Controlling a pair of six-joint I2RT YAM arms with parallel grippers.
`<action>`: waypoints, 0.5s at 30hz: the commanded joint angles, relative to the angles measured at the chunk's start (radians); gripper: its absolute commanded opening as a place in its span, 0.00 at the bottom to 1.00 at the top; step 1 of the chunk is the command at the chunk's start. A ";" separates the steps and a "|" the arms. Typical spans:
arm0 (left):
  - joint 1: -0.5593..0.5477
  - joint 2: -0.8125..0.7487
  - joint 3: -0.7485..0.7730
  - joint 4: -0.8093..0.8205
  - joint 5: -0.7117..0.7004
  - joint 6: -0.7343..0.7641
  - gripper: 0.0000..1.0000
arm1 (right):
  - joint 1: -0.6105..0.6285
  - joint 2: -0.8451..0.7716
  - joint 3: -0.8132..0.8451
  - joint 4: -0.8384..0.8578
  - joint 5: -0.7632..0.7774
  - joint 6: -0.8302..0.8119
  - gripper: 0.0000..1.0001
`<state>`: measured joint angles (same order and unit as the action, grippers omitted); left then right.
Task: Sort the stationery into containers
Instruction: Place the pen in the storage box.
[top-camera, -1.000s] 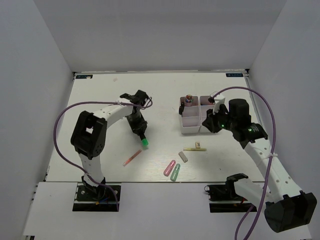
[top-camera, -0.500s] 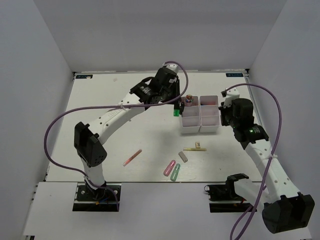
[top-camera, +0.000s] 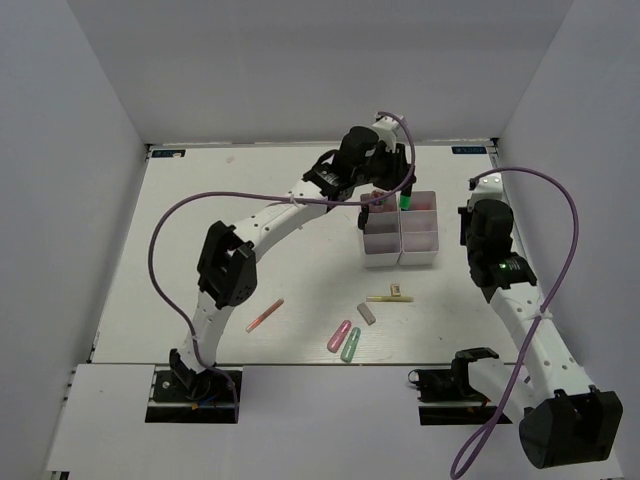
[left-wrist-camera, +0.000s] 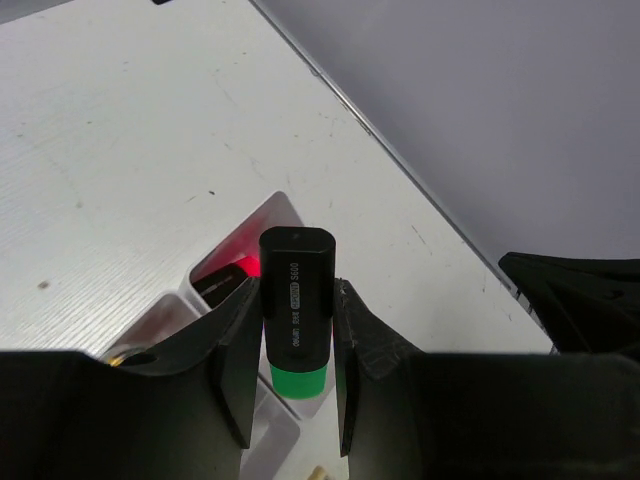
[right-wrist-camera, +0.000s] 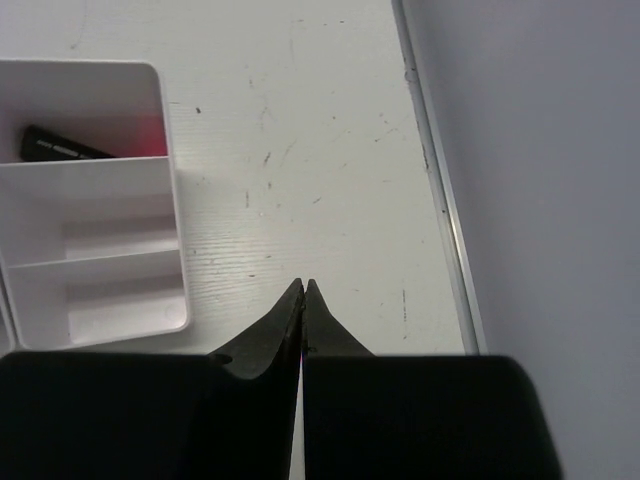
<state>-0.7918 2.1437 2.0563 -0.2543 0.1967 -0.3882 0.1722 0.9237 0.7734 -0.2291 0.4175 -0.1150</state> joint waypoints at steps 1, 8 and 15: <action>0.012 0.007 0.028 0.173 0.107 0.012 0.00 | -0.007 -0.017 -0.010 0.079 0.076 0.035 0.00; 0.016 0.104 0.064 0.291 0.144 0.002 0.00 | -0.020 -0.003 -0.031 0.097 0.058 0.040 0.00; 0.016 0.145 0.054 0.372 0.136 0.012 0.00 | -0.027 0.004 -0.039 0.099 0.046 0.038 0.00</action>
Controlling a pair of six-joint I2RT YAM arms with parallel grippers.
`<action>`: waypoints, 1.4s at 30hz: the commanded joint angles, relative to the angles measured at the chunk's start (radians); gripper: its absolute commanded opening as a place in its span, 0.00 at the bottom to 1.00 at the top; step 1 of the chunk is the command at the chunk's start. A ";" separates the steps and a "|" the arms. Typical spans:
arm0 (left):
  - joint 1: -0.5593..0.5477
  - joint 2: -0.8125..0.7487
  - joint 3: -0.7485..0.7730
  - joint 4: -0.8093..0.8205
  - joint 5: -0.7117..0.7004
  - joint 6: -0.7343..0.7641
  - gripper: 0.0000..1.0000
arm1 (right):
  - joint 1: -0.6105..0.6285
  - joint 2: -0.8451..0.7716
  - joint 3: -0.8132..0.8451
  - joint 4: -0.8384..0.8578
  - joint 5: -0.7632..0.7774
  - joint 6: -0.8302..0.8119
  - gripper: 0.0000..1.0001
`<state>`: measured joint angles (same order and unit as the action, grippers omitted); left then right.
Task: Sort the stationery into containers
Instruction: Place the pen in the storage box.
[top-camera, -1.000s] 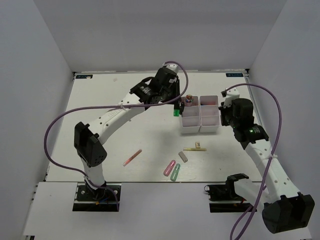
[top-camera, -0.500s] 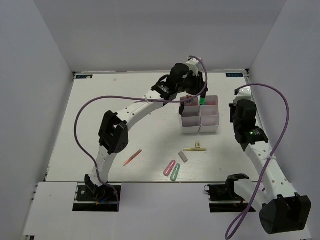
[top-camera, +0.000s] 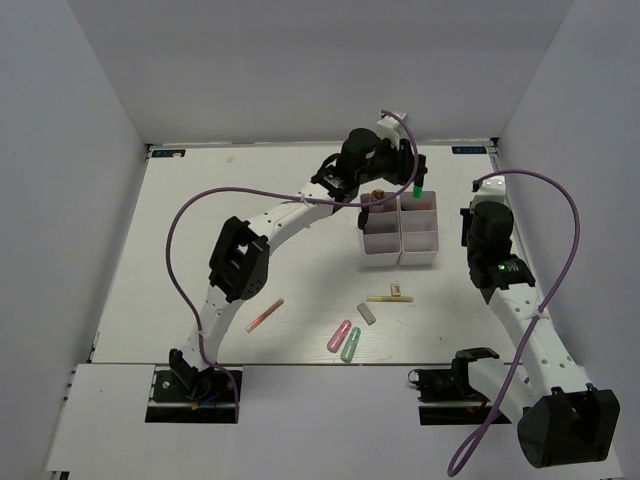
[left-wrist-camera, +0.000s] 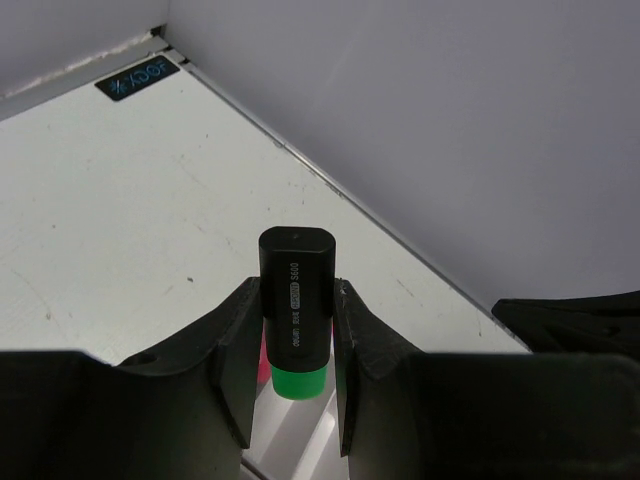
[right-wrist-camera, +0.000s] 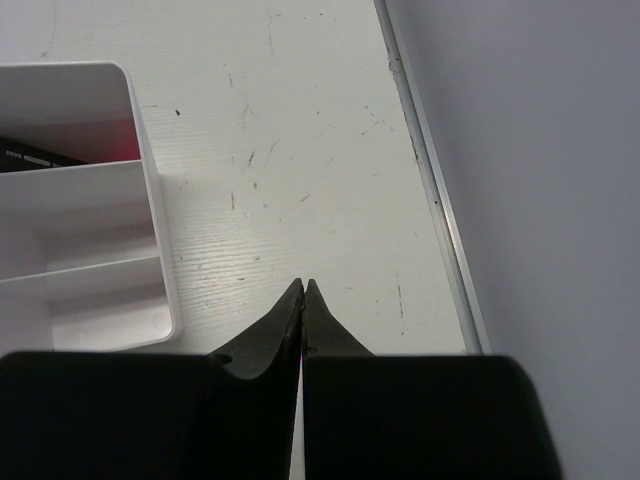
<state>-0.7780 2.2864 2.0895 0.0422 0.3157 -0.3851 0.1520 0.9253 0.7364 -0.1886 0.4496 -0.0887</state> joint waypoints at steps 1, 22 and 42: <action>0.000 0.008 0.030 0.076 0.019 0.011 0.00 | -0.006 0.003 -0.003 0.058 0.014 0.010 0.00; 0.002 0.084 0.070 0.038 -0.013 0.077 0.00 | -0.016 0.014 -0.002 0.055 0.000 0.006 0.00; 0.002 0.104 0.072 -0.021 -0.046 0.163 0.00 | -0.017 0.021 -0.005 0.055 -0.019 0.000 0.00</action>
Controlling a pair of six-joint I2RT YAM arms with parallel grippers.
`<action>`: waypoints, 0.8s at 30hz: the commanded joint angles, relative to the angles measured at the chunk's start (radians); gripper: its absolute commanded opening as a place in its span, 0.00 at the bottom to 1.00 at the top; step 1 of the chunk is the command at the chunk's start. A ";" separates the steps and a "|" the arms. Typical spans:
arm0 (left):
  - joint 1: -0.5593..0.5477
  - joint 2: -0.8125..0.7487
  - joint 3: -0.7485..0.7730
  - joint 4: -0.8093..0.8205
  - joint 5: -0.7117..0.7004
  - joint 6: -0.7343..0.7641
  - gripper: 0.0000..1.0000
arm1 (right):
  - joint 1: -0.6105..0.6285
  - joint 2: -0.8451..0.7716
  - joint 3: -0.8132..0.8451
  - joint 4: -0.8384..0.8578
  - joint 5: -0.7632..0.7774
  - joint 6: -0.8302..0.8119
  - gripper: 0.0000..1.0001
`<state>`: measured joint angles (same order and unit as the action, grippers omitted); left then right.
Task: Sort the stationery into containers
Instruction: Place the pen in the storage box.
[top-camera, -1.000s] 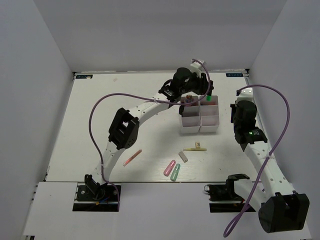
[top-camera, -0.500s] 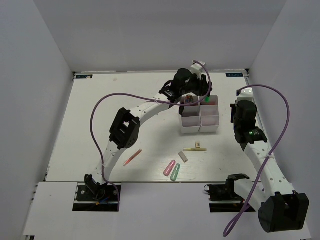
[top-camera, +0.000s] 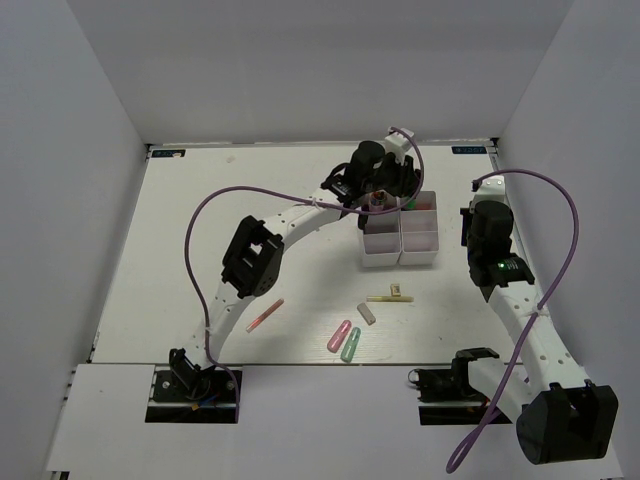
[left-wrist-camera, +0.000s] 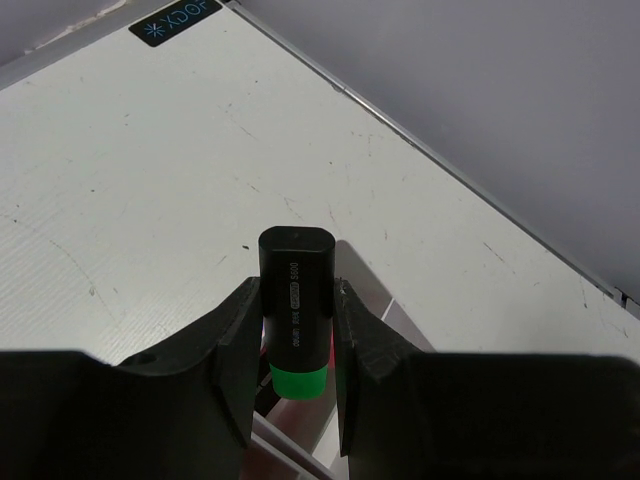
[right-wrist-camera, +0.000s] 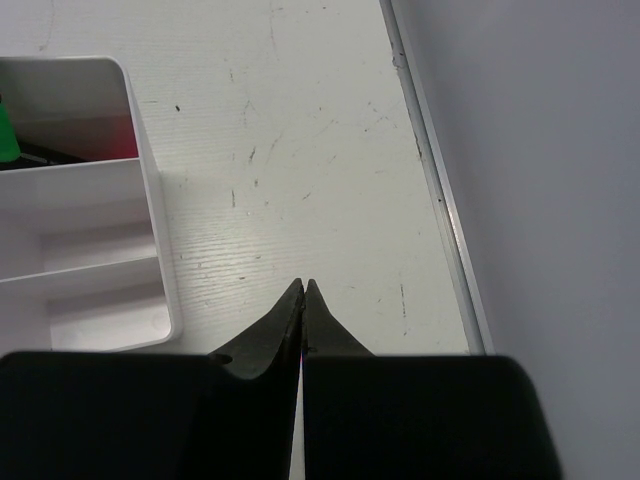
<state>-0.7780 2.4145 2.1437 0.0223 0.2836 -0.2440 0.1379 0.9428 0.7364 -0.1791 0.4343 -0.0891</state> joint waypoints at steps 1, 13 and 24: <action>0.003 -0.023 0.016 0.001 -0.012 0.023 0.00 | -0.003 -0.001 -0.005 0.046 -0.003 0.000 0.00; -0.007 -0.034 -0.025 0.004 -0.037 0.026 0.05 | -0.004 -0.001 -0.009 0.052 -0.005 -0.008 0.00; -0.014 -0.071 -0.057 -0.007 -0.058 0.049 0.50 | -0.003 -0.006 -0.012 0.050 -0.009 -0.006 0.00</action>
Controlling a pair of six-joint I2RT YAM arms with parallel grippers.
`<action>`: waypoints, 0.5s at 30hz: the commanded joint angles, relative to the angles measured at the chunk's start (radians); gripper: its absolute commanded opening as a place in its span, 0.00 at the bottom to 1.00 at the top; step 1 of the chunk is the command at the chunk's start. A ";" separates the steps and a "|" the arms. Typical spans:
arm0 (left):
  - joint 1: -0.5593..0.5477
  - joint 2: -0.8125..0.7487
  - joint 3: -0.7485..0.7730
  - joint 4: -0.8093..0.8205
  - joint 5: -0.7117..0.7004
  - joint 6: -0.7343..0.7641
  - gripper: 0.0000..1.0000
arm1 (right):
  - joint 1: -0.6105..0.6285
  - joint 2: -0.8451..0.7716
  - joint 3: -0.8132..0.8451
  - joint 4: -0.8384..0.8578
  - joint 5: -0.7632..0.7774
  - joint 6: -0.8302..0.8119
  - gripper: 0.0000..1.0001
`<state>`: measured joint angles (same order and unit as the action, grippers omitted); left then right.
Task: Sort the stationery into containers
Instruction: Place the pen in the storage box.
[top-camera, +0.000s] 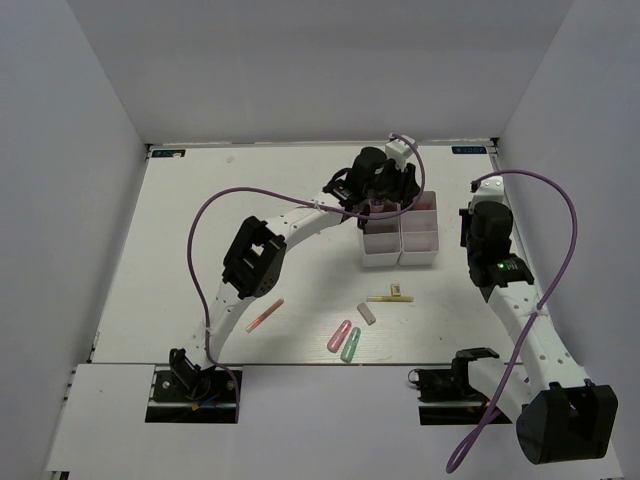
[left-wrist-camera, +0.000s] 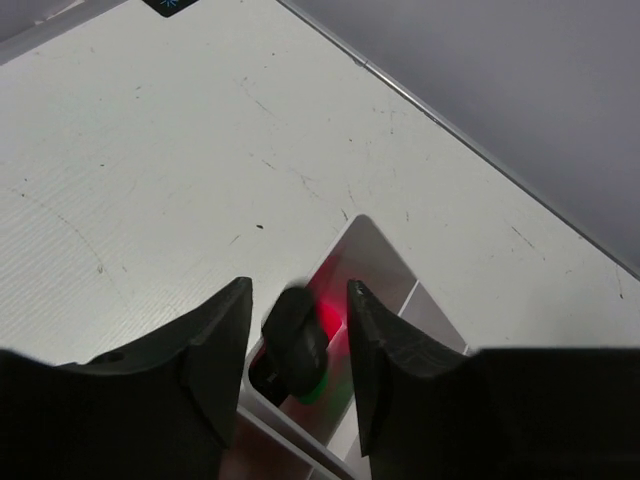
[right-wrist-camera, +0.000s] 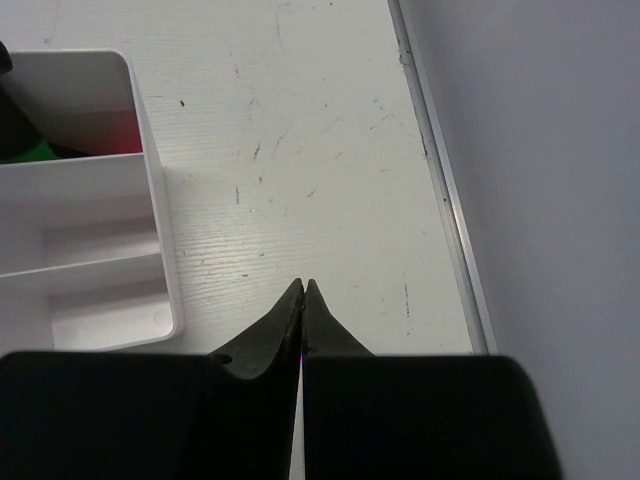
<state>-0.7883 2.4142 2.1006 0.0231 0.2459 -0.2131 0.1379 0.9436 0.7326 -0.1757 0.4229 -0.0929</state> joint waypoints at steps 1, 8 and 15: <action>-0.005 -0.070 -0.016 -0.008 -0.022 0.017 0.54 | -0.003 -0.009 -0.009 0.045 -0.003 -0.002 0.00; -0.012 -0.087 -0.007 -0.020 -0.027 0.027 0.63 | -0.007 -0.012 -0.012 0.045 -0.006 -0.002 0.00; -0.032 -0.119 0.021 -0.012 -0.027 0.037 0.72 | -0.008 -0.019 -0.015 0.045 -0.018 -0.002 0.00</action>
<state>-0.8009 2.4084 2.1006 0.0147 0.2230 -0.1905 0.1371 0.9432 0.7223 -0.1757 0.4107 -0.0929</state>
